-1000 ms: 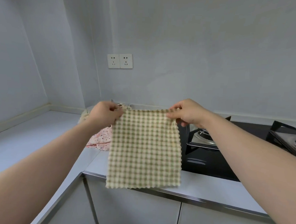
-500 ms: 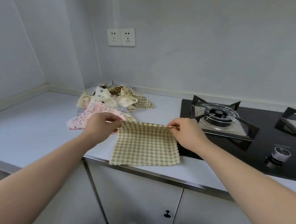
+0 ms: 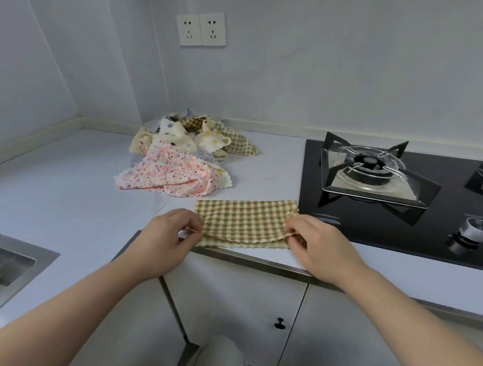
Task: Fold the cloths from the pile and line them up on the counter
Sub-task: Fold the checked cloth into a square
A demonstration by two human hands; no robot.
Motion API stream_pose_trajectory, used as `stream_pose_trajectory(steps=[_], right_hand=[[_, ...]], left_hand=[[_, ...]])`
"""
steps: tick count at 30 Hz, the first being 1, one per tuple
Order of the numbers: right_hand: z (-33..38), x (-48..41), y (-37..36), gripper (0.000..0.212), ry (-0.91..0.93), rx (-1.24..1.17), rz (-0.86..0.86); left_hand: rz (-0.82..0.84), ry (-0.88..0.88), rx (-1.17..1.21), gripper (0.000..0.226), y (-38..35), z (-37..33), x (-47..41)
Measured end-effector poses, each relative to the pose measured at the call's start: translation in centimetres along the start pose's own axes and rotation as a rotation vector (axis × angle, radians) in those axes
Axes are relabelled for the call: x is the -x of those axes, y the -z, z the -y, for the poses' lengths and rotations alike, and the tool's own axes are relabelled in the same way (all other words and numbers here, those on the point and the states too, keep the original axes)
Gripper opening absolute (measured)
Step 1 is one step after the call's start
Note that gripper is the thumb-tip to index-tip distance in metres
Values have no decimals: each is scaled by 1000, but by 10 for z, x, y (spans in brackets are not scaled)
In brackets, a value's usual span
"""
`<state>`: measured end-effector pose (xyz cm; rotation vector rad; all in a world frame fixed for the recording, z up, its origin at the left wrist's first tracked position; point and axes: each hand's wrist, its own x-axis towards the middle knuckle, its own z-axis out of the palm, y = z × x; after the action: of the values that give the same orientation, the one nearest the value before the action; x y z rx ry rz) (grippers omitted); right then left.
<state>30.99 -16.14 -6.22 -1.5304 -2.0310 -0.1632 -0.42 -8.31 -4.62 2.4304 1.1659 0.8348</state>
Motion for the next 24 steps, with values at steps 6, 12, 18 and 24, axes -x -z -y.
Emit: stream_pose_trajectory(steps=[6, 12, 18, 24], right_hand=[[2, 0, 0, 23, 37, 25, 13], [-2, -4, 0, 15, 146, 114, -2], [0, -8, 9, 17, 235, 326, -46], [5, -4, 12, 21, 272, 290, 22]], left_hand=[[36, -50, -59, 7, -3, 2, 7], [108, -93, -112, 16, 1, 6, 11], [34, -164, -157, 12, 7, 7, 11], [-62, -210, -347, 5, 8, 11, 7]])
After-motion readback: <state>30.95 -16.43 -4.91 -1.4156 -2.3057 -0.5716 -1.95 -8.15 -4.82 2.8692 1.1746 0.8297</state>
